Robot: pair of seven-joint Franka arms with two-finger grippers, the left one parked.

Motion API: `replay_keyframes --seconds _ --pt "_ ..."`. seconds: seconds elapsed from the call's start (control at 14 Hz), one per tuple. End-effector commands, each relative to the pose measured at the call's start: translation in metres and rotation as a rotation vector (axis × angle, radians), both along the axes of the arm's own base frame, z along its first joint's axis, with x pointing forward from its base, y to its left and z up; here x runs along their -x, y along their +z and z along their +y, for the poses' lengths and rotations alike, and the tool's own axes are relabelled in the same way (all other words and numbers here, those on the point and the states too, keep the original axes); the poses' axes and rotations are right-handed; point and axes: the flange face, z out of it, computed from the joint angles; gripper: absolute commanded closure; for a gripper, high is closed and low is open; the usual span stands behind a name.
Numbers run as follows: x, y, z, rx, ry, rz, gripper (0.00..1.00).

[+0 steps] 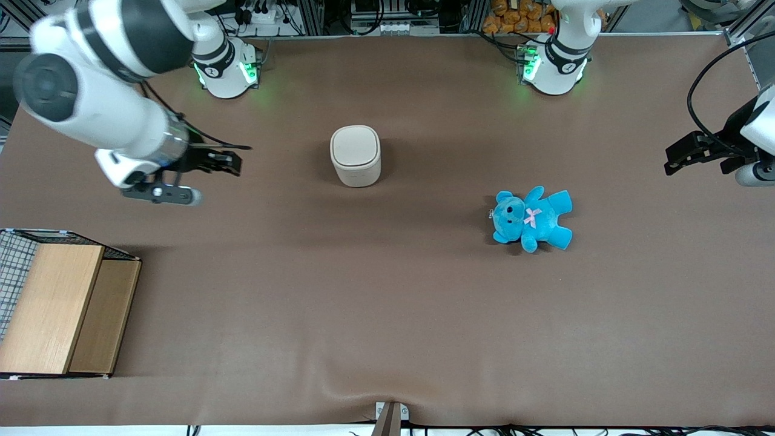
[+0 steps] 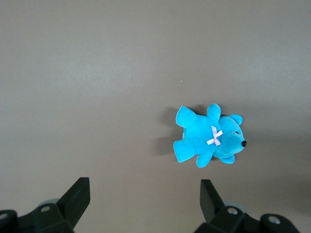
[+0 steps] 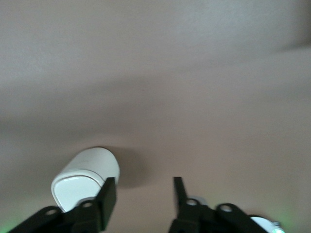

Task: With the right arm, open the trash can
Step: 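Move the right gripper over to the white trash can's lid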

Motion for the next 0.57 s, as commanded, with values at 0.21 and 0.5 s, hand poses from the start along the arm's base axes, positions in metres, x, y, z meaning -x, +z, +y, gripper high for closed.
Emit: replay_keyframes --seconds 0.21,0.5 --pt "0.023 -0.056 0.067 0.022 0.033 0.036 0.77" --pt "0.049 -0.092 0.096 0.038 0.088 0.058 0.89"
